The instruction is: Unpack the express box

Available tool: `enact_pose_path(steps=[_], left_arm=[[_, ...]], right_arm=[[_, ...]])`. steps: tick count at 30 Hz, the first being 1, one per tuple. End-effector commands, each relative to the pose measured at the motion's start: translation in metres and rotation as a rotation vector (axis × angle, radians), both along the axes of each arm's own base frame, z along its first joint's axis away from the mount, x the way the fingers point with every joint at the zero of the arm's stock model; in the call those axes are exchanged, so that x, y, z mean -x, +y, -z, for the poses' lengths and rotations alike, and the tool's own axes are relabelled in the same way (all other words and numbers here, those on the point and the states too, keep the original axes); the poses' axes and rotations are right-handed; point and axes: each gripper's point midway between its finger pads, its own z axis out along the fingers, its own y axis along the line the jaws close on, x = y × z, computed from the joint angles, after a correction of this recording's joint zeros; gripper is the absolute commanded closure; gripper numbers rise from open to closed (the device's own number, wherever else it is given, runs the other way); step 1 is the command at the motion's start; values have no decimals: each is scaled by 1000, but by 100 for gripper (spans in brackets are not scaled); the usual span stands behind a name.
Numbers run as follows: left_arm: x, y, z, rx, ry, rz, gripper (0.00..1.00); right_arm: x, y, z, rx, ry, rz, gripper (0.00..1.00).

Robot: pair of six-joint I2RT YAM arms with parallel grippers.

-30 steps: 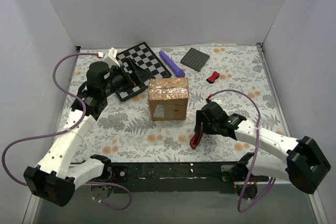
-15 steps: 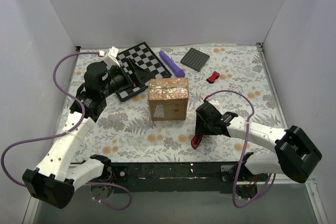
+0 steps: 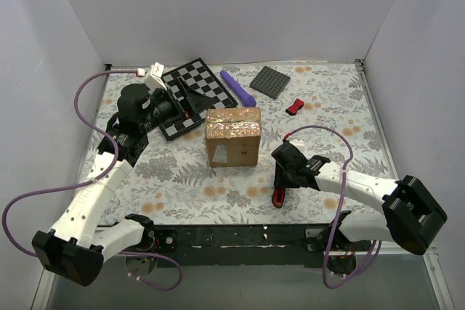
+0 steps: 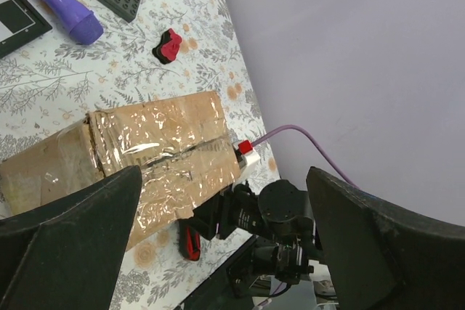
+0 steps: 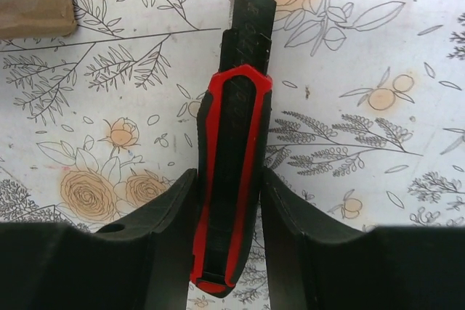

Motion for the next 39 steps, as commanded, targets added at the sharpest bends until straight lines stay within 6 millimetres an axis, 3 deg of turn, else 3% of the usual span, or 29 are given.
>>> enact_pose_path(steps=[1,5,9,11,12,16,19,21,24,28,34,39], left_arm=[[-5,-2,-40,53,-86,-13,2],[-14,-6,-67,90,-145,-11,2],[-18,-26,-95,160,-206,104,2],[-13,-43,-102,202,-201,176,2],[-16,-53,-98,203,-195,205,2],[8,-103,-90,168,-218,337,2],[17,-117,-89,160,-222,393,2],[19,-122,-87,153,-212,424,2],[26,-136,-76,105,-182,488,2],[45,-163,-71,41,-212,519,2],[39,-179,-38,-53,-156,473,2],[43,-190,-26,-88,-137,455,9]], right_arm=[[-6,-10,-32,4,-85,15,73],[-23,-22,-95,24,-238,27,99],[-39,-20,-179,-36,-415,-6,99],[-42,-20,-209,-61,-495,-38,99],[-44,-17,-230,-97,-546,-46,99],[-37,3,-289,-246,-734,-211,99],[-30,16,-310,-248,-779,-362,99],[-21,24,-310,-233,-770,-480,99],[-17,25,-317,-229,-782,-525,99],[-19,25,-313,-188,-734,-534,99],[-18,30,-323,-218,-741,-526,99],[-18,32,-323,-223,-739,-523,99]])
